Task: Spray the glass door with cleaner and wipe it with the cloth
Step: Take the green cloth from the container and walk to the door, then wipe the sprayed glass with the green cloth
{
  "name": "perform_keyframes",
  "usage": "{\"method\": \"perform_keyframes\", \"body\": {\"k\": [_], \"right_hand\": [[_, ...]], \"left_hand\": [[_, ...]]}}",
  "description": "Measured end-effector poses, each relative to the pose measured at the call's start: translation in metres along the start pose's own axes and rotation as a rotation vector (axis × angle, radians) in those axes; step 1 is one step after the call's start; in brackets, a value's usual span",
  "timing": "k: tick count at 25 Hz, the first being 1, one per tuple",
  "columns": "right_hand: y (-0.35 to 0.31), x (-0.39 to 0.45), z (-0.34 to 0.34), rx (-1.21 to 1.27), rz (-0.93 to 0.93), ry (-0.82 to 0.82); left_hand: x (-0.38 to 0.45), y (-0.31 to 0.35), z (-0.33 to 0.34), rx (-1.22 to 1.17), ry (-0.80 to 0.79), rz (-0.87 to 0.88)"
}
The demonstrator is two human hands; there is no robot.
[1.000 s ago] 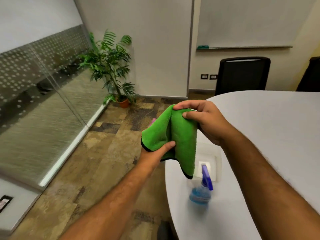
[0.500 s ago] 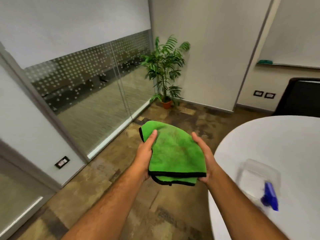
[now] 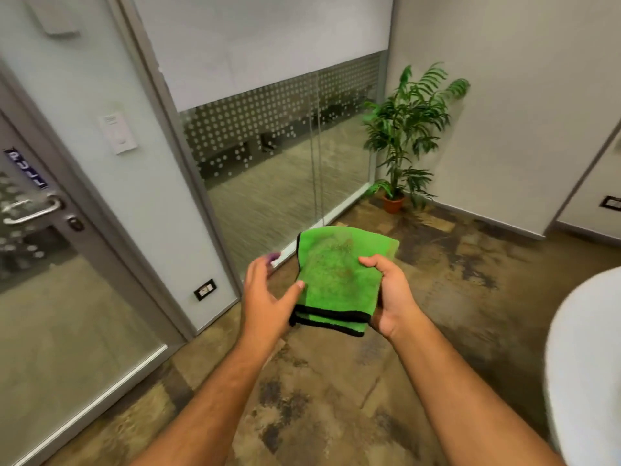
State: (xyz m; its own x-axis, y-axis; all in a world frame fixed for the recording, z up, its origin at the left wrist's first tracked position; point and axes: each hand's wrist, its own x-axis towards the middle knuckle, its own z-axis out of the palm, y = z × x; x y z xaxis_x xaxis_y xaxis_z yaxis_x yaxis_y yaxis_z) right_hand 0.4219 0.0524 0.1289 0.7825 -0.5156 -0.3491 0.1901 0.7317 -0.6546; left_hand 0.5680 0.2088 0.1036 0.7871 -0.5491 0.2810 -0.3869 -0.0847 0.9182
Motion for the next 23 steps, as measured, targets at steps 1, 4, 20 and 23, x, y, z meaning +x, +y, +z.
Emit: {"method": "perform_keyframes", "body": {"k": [1,4,20,23], "right_hand": [[0.015,0.013,0.024,-0.004,0.000,0.012],[0.056,0.047,0.089,-0.039,0.033,0.012],[0.195,0.251,0.314,0.064,0.272,-0.218],[0.213,0.294,0.363,0.045,0.315,-0.293]], "left_hand": [[0.000,-0.004,-0.023,0.080,-0.055,0.185],[0.010,-0.012,-0.080,0.285,-0.280,0.470],[0.116,-0.116,-0.295,0.622,-0.039,0.382],[0.156,-0.127,-0.338,0.588,0.158,0.258]]}}
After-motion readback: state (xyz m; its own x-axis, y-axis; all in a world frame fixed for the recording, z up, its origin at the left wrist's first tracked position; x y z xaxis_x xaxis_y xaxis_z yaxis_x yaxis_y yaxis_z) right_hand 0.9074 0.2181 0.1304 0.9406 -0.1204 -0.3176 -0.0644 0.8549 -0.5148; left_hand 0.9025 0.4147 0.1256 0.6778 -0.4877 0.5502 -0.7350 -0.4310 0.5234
